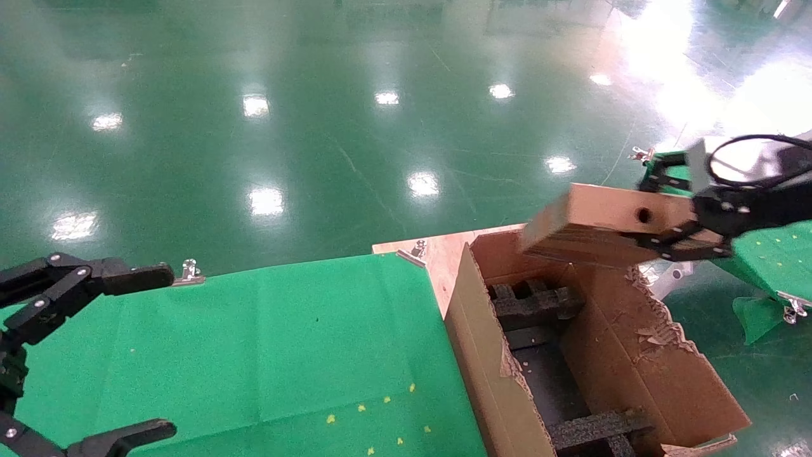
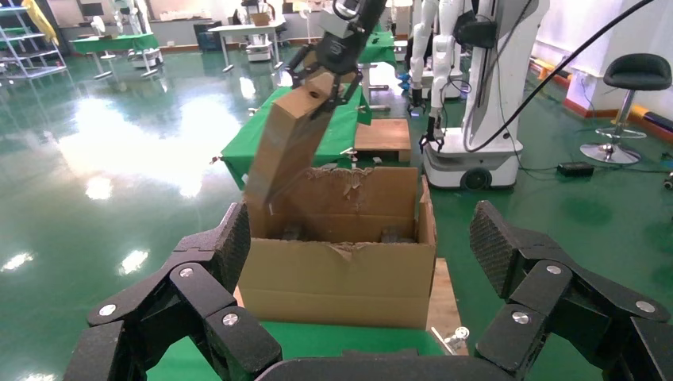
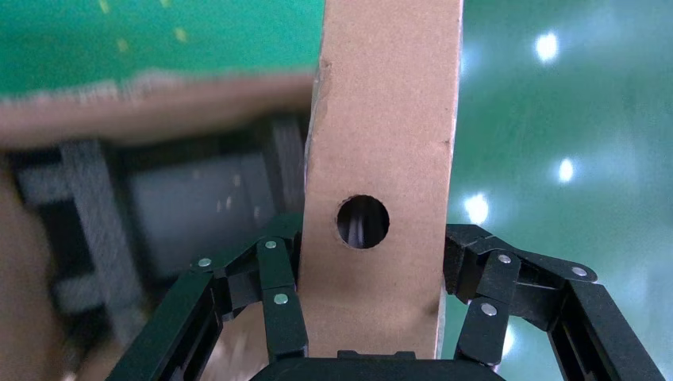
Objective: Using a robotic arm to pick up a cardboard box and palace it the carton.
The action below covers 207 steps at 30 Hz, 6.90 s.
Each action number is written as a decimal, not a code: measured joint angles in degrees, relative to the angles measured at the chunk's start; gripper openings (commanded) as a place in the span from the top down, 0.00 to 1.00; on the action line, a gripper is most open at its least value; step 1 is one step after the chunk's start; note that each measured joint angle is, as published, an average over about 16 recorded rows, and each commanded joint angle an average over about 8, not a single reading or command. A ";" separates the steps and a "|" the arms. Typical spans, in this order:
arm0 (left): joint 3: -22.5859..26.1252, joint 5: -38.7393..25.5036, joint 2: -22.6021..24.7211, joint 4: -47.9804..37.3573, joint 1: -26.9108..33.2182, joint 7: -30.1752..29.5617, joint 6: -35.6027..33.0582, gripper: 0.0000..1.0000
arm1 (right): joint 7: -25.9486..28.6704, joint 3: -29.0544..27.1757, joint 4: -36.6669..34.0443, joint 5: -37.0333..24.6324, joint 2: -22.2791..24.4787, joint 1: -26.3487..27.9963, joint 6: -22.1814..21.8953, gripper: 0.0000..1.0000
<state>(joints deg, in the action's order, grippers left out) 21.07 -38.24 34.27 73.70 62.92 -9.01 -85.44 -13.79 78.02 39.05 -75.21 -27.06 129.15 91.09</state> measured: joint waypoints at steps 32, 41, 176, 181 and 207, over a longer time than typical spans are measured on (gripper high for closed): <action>0.09 0.06 -0.03 -0.08 0.05 0.06 0.01 0.00 | 23.44 7.80 -6.00 3.61 2.78 -6.96 -8.96 1.00; 0.12 0.08 -0.04 -0.09 0.06 0.08 0.01 0.00 | 46.94 10.06 2.73 2.29 5.91 -10.68 -14.93 1.00; 0.52 0.33 -0.17 -0.17 0.18 0.29 0.13 0.00 | 123.11 22.67 20.89 -43.21 -8.80 -32.19 -55.27 0.00; 0.54 0.34 -0.17 -0.17 0.18 0.30 0.14 0.00 | 121.53 21.06 25.95 -44.97 -6.96 -27.97 -57.18 0.00; 0.58 0.37 -0.21 -0.20 0.18 0.33 0.16 0.00 | 106.38 18.07 39.61 -37.39 -3.39 -20.46 -71.37 0.00</action>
<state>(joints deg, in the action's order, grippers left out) 21.64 -37.87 34.06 73.51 63.10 -8.68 -85.28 92.59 96.09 78.66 -112.60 -30.45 108.69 19.72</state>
